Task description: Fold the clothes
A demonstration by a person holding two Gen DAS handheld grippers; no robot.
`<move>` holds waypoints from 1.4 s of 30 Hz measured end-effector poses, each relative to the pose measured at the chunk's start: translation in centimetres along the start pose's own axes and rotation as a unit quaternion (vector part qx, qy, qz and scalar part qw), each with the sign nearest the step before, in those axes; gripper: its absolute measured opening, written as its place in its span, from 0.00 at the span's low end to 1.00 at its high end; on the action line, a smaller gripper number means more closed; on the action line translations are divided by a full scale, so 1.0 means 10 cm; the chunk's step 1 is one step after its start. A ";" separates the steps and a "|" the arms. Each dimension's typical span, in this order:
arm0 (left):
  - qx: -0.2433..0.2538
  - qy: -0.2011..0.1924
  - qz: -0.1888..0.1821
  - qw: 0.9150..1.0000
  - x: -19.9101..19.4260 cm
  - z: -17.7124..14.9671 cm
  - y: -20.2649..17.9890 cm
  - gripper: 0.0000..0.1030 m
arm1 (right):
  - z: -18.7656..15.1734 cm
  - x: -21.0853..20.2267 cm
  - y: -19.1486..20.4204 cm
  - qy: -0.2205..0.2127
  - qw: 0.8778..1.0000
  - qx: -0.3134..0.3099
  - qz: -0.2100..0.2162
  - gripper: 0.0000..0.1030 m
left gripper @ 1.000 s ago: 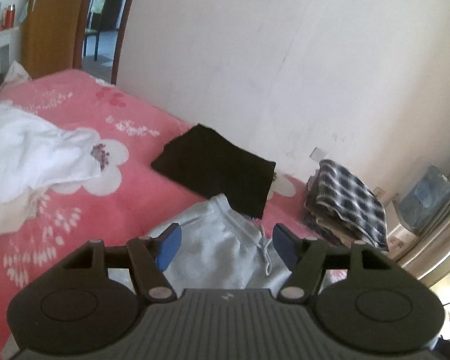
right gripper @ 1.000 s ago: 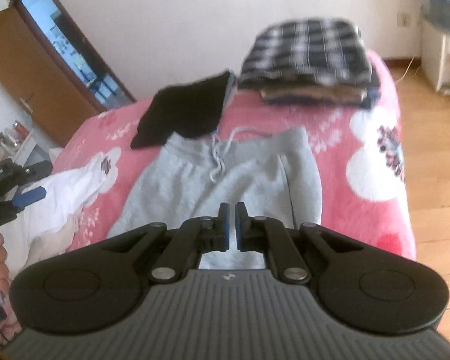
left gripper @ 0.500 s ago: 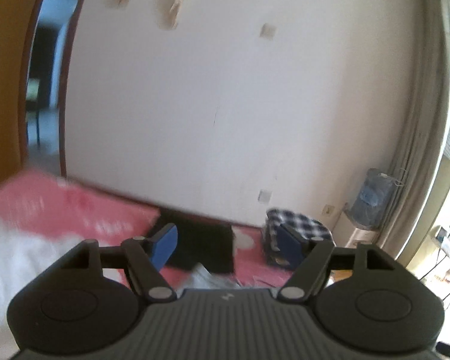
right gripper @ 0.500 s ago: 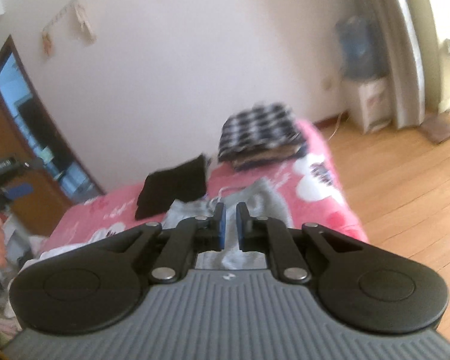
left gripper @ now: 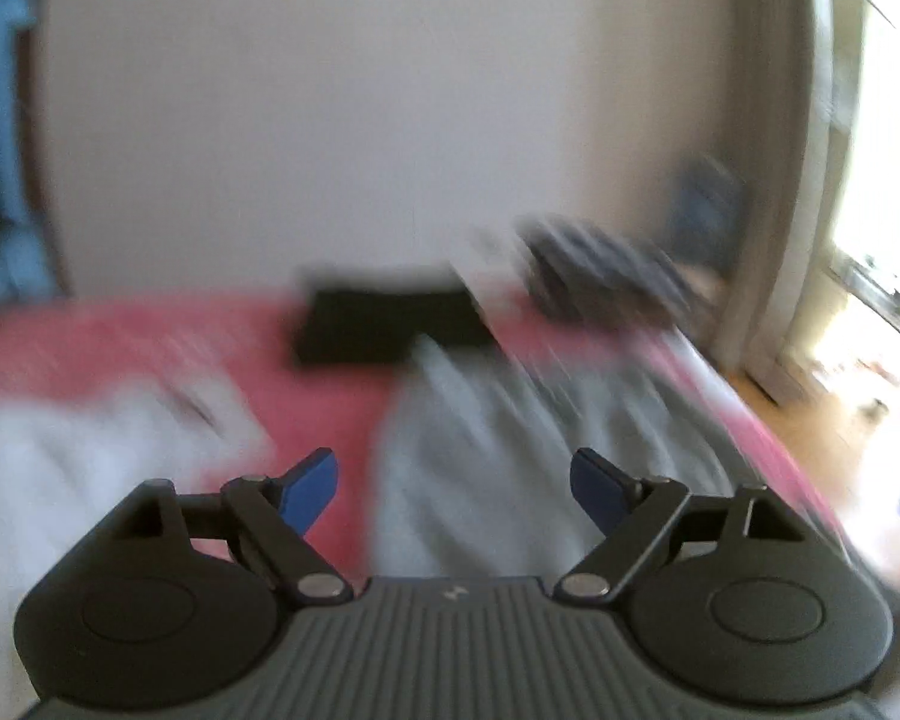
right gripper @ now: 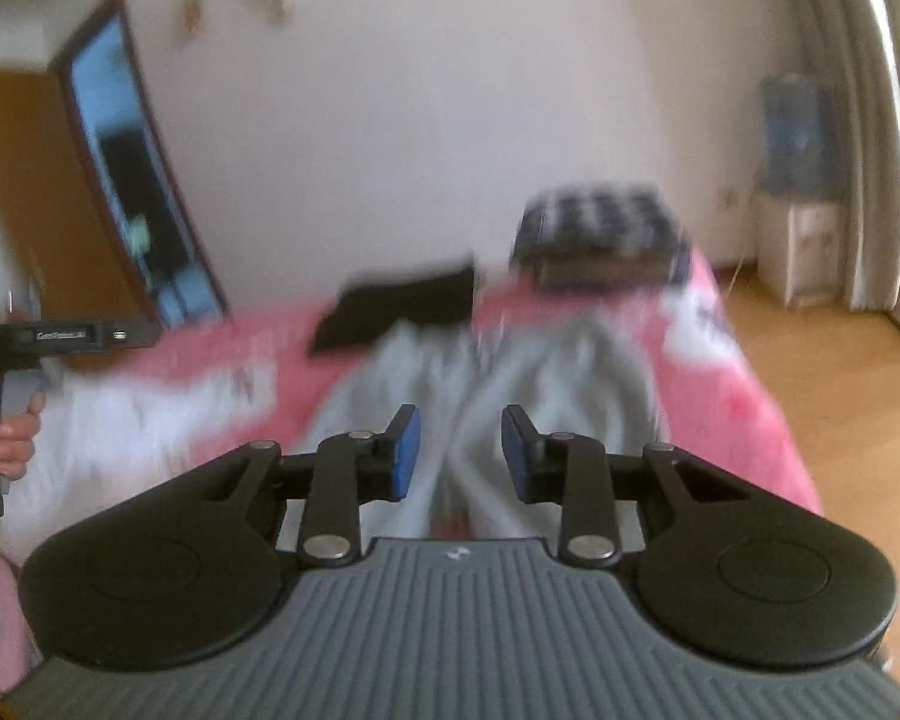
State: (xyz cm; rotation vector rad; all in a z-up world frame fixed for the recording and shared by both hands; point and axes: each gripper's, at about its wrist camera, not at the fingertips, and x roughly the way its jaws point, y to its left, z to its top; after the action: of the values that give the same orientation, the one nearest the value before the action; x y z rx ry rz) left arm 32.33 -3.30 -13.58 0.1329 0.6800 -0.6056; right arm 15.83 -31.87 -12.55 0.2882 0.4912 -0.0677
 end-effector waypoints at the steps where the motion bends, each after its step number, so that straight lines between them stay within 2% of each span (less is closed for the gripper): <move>1: 0.012 0.017 -0.028 0.999 0.11 -0.23 -0.10 0.83 | -0.18 0.04 0.04 0.019 1.000 -0.020 -0.007 0.28; 4: 0.059 0.052 -0.085 0.993 0.32 -0.77 -0.44 0.83 | -0.54 0.02 0.19 0.086 0.989 -0.116 -0.025 0.29; 7: 0.085 0.069 -0.105 0.989 0.40 -1.08 -0.62 0.82 | -0.72 -0.14 0.35 0.129 0.970 -0.200 -0.051 0.42; 10: 0.120 0.053 -0.092 0.987 0.40 -1.22 -0.71 0.82 | -0.69 -0.26 0.53 0.176 0.951 -0.249 -0.057 0.46; 11: 0.122 0.059 -0.094 0.986 0.46 -1.21 -0.69 0.82 | -0.68 -0.30 0.58 0.190 0.943 -0.265 -0.059 0.53; 13: 0.135 0.066 -0.088 0.985 0.52 -1.24 -0.69 0.82 | -0.63 -0.31 0.65 0.207 0.929 -0.299 -0.063 0.59; 17: 0.162 0.058 -0.046 0.984 0.44 -1.34 -0.74 0.82 | -0.62 -0.28 0.41 0.211 0.921 -0.312 -0.099 0.71; 19: 0.158 0.050 -0.040 0.985 0.43 -1.34 -0.69 0.81 | -0.61 -0.27 0.27 0.210 0.920 -0.311 -0.116 0.76; 22: 0.150 0.026 -0.035 0.988 0.29 -1.33 -0.66 0.79 | -0.43 -0.33 -0.32 0.170 0.964 -0.164 -0.120 0.79; 23: 0.151 0.012 -0.036 0.988 0.20 -1.33 -0.67 0.79 | -0.38 -0.31 -0.57 0.158 0.975 -0.101 -0.119 0.79; 24: 0.154 0.003 -0.037 0.987 0.12 -1.33 -0.71 0.79 | -0.35 -0.27 -0.82 0.148 0.981 -0.043 -0.117 0.79; 25: 0.159 -0.003 -0.039 0.986 0.05 -1.34 -0.75 0.79 | -0.38 -0.20 -1.02 0.151 0.982 -0.005 -0.115 0.79; 27: 0.173 -0.005 -0.056 0.983 -0.06 -1.36 -0.91 0.79 | -0.43 -0.05 -1.42 0.155 0.979 0.072 -0.111 0.77; 29: 0.183 0.002 -0.077 0.980 -0.12 -1.43 -1.11 0.79 | -0.49 0.10 -1.80 0.160 0.971 0.143 -0.105 0.73; 32: 0.178 0.037 -0.108 0.977 -0.12 -1.57 -1.43 0.79 | -0.70 0.28 -2.08 0.196 0.961 0.179 -0.080 0.62; 33: 0.172 0.049 -0.117 0.977 -0.13 -1.62 -1.52 0.79 | -0.77 0.30 -2.08 0.206 0.959 0.183 -0.066 0.56; 35: 0.158 0.073 -0.136 0.975 -0.14 -1.71 -1.68 0.79 | -0.92 0.33 -2.10 0.226 0.955 0.189 -0.037 0.17; 36: 0.151 0.085 -0.145 0.974 -0.14 -1.76 -1.77 0.79 | -0.99 0.33 -2.09 0.232 0.953 0.194 -0.026 0.10; 37: 0.144 0.095 -0.154 0.973 -0.15 -1.80 -1.83 0.79 | -1.02 0.26 -2.06 0.221 0.952 0.209 -0.024 0.06; 39: 0.131 0.103 -0.180 0.970 -0.13 -1.82 -1.90 0.79 | -1.05 0.06 -2.00 0.190 0.948 0.257 -0.006 0.04; 42: 0.112 0.105 -0.218 0.964 -0.11 -1.83 -1.97 0.79 | -1.08 -0.34 -1.78 0.128 0.929 0.338 0.077 0.04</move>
State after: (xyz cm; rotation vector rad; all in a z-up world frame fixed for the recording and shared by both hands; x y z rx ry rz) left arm 10.50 -13.35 -25.59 0.2641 0.8534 -1.1034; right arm 5.52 -45.82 -24.58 1.0227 0.6953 -0.0450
